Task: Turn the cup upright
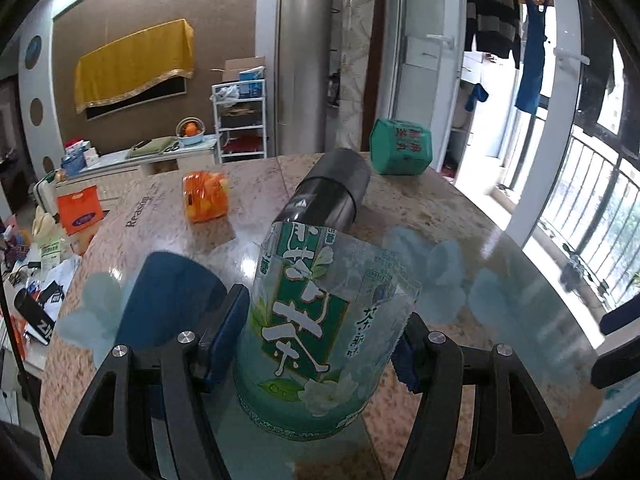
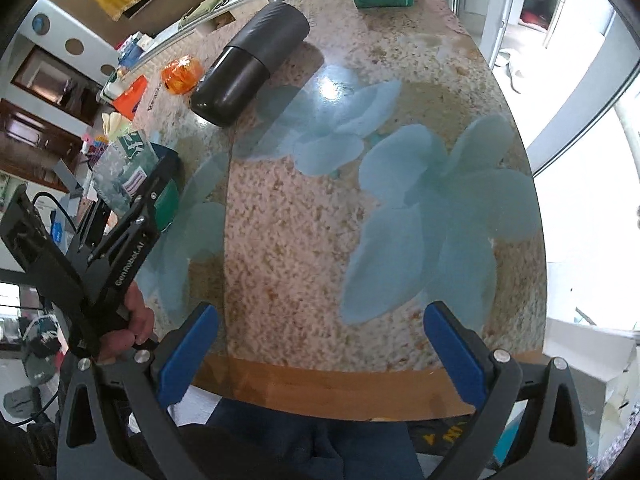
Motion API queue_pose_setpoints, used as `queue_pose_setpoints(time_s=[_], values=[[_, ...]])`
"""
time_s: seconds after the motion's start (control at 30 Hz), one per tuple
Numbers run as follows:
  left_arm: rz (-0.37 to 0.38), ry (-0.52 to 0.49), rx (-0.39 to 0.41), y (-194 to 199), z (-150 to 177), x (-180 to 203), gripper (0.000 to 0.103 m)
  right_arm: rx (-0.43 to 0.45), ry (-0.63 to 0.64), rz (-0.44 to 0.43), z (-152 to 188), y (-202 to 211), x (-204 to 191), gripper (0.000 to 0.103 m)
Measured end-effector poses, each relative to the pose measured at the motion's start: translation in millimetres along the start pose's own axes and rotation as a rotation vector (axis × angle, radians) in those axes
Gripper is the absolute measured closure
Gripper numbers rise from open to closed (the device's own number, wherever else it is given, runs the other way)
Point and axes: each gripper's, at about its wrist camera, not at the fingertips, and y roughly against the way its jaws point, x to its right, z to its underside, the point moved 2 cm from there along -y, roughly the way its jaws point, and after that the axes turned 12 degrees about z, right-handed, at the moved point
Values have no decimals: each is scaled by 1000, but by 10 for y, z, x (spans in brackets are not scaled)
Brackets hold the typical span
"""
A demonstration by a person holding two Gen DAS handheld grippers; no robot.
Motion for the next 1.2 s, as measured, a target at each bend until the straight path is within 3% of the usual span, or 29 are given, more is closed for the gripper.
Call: queue_pose_setpoints(time_s=[0.43,0.67,0.93,1.1,1.2], values=[[14,102,6,-59,298,-46,34,-13,50,-3,31,-90,-99,0],[11,141,-46,-101,466,-47,33,-25,44,-6,50,-130,-136,0],[15,163,-48,-74,515,-72,33,-33,42,-21,68,-162,-181,0],[25,228,-79,-120,578,-159,33,-35,54,-37,73,-170,-215,0],[44,263,-80,-113,592,-189,21,-38,67,-39,67,-186,-241,0]])
